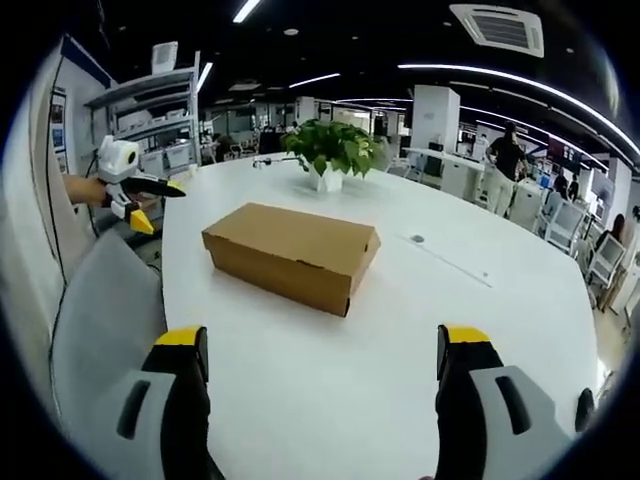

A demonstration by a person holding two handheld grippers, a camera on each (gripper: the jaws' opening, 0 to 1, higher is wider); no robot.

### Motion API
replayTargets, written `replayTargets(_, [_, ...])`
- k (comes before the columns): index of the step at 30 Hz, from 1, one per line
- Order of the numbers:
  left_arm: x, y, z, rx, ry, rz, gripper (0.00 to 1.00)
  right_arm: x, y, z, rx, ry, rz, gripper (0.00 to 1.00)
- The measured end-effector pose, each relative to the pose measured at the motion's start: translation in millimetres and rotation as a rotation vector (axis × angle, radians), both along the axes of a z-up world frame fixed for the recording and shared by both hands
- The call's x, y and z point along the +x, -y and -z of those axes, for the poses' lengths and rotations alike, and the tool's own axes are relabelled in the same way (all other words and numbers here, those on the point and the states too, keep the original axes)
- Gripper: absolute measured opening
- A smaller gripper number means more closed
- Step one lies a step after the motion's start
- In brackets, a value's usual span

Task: Operate the shoe box by opening the lid, removing the specified soft item, and placing it in the target area until the item is outside and the box remains undamaged.

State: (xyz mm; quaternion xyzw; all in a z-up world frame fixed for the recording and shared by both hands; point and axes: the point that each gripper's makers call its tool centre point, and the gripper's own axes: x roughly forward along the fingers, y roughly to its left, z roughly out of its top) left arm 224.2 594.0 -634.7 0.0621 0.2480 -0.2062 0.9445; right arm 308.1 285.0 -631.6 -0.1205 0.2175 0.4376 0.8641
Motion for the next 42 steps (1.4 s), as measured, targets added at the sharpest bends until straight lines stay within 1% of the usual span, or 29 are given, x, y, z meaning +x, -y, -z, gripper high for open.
replayTargets(9, [14.0,3.2,8.3,0.001,-0.001,-0.016,0.86,18.5,-13.1,6.3,0.002,0.008,-0.055,0.86])
replayTargets(13, [23.2,1.2,10.5,0.003,0.012,-0.027,0.82,26.4,-20.3,9.1,0.01,0.008,-0.07,0.83])
replayTargets(16, [29.5,-0.9,16.1,0.006,-0.001,-0.03,0.8,31.8,-27.1,11.8,0.013,0.006,-0.085,0.82])
replayTargets(20, [37.7,-3.1,20.4,0.012,-0.002,-0.037,0.79,39.5,-36.6,15.4,0.015,0.009,-0.11,0.79])
replayTargets(23, [43.4,-4.6,25.3,0.013,-0.008,-0.046,0.77,47.2,-42.6,17.2,0.031,0.003,-0.11,0.77])
replayTargets(25, [46.9,-7.3,30.8,0.019,-0.022,-0.059,0.76,51.4,-46.5,19.0,0.036,0.001,-0.111,0.77])
replayTargets(30, [54.9,-10.7,36.4,0.021,-0.031,-0.081,0.74,61.8,-58.3,30.2,0.029,-0.009,-0.134,0.74])
replayTargets(35, [62.6,-16.5,42.5,0.041,-0.033,-0.116,0.74,71.2,-64.0,42.5,0.007,-0.02,-0.163,0.72])
replayTargets(37, [64.8,-15.7,44.2,0.034,-0.038,-0.121,0.73,74.2,-65.8,46.4,-0.002,-0.023,-0.176,0.7])
replayTargets(42, [68.0,-13.5,50.7,0.047,-0.045,-0.136,0.72,83.5,-70.2,55.0,-0.009,-0.031,-0.195,0.67])
